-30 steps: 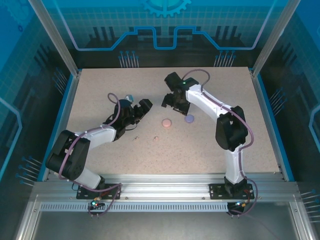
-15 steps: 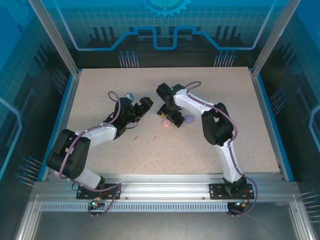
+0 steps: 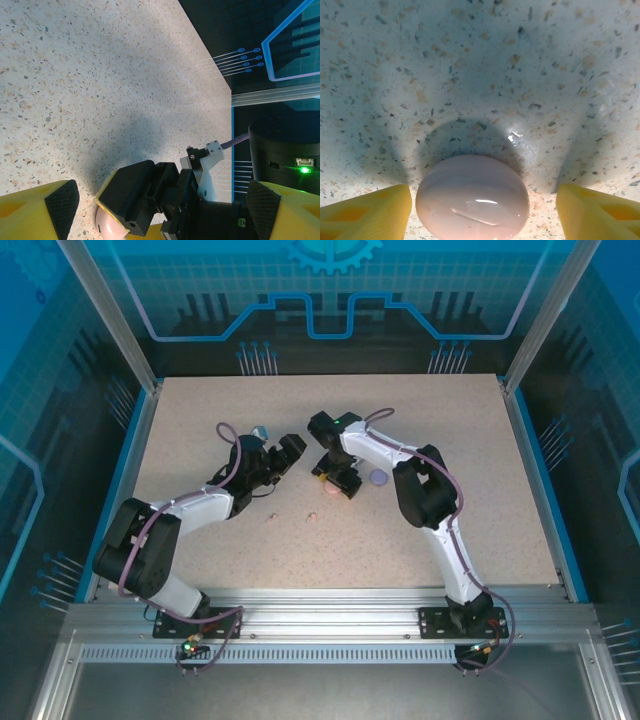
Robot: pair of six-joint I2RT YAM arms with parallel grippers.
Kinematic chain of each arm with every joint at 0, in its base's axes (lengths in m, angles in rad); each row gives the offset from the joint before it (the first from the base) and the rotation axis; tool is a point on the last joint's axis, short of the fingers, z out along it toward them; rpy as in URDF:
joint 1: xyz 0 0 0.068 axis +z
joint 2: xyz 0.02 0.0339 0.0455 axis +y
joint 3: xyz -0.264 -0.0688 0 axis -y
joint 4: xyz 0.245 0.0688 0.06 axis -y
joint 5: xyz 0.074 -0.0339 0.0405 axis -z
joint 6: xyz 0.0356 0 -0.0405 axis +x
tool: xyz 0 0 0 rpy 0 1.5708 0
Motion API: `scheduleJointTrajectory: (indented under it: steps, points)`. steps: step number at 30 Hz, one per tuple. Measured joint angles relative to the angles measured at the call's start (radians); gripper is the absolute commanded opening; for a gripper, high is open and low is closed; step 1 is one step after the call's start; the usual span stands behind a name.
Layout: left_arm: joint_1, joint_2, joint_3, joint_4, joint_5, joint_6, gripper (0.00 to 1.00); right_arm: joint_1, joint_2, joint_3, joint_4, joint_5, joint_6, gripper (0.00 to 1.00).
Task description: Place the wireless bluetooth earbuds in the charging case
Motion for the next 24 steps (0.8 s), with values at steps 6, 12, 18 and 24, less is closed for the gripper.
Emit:
scheduleJointTrajectory:
  steps: [6, 12, 18, 24]
  points:
    - [0.000, -0.012, 0.000, 0.000, 0.000, 0.000, 0.92, 0.000, 0.001, -0.005, 0.023, -0.010, -0.008, 0.54]
    - [0.000, -0.017, 0.000, 0.000, -0.001, 0.000, 0.92, 0.000, 0.001, -0.006, 0.039, -0.016, -0.089, 0.43]
    - [0.000, -0.020, 0.000, 0.000, -0.001, 0.000, 0.92, 0.005, 0.028, 0.047, 0.019, -0.011, -0.286, 0.43]
    - [0.000, -0.020, -0.001, 0.000, -0.001, 0.000, 0.92, 0.018, 0.077, 0.138, -0.049, 0.035, -0.473, 0.49]
